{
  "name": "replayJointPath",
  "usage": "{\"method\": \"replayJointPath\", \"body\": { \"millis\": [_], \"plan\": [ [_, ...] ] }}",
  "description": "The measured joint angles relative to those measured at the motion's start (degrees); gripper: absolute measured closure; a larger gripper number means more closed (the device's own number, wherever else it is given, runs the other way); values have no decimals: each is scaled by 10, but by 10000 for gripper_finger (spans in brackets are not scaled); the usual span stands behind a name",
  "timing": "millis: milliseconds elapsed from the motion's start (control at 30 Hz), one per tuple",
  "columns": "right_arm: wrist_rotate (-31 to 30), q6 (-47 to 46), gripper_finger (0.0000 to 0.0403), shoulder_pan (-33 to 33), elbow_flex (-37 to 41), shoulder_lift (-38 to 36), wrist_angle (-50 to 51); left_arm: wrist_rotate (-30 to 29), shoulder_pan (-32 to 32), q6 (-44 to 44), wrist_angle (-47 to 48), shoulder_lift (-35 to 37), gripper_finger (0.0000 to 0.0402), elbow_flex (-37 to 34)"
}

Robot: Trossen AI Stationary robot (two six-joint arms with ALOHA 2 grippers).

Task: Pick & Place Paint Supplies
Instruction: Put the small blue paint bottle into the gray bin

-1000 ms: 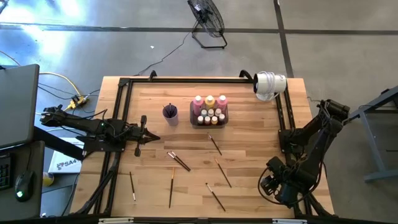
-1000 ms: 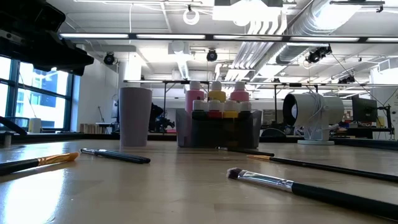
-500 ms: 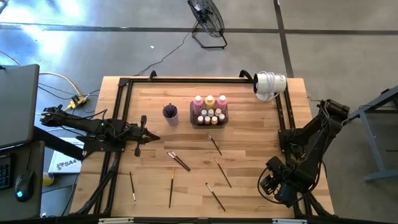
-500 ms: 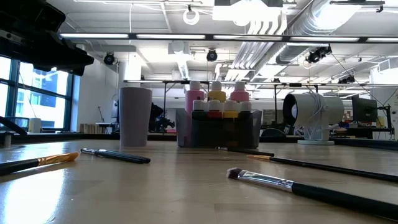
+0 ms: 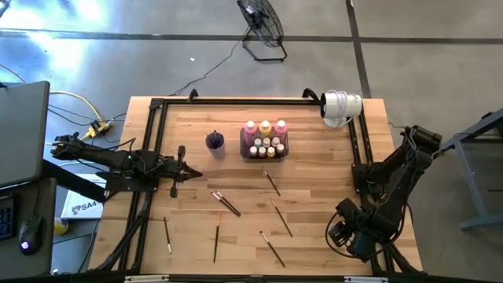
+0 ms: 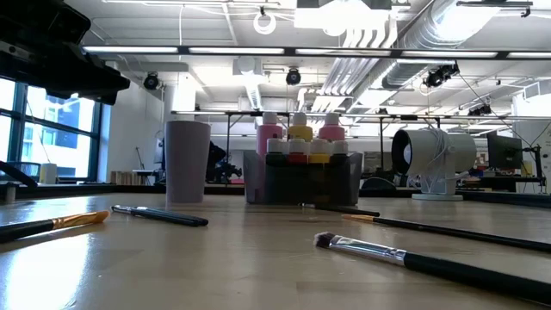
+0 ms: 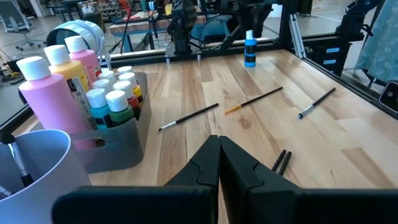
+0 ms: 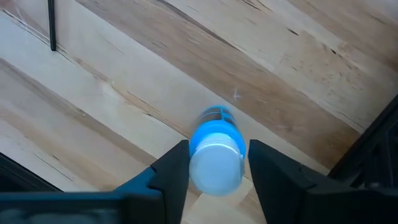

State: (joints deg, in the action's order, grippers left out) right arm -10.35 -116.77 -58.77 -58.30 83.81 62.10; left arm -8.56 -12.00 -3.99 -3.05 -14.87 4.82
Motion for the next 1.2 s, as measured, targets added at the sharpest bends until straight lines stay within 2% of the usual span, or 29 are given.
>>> {"method": "replayJointPath", "body": {
  "millis": [133, 233, 467, 667, 900, 1200],
  "plan": [
    [0, 0, 279, 0, 0, 0, -1, 0, 0, 0, 0, 0, 401, 0],
    [1, 0, 289, 0, 0, 0, -4, 0, 0, 0, 0, 0, 401, 0],
    [0, 0, 269, 0, 0, 0, -13, 0, 0, 0, 0, 0, 401, 0],
    [0, 0, 292, 0, 0, 0, -19, 0, 0, 0, 0, 0, 401, 0],
    [0, -3, 278, 0, 0, 0, -30, 0, 0, 0, 0, 0, 401, 0],
    [-1, 17, 294, 18, 0, -15, -27, 0, 0, 0, 0, 0, 401, 0]
  ]
}}
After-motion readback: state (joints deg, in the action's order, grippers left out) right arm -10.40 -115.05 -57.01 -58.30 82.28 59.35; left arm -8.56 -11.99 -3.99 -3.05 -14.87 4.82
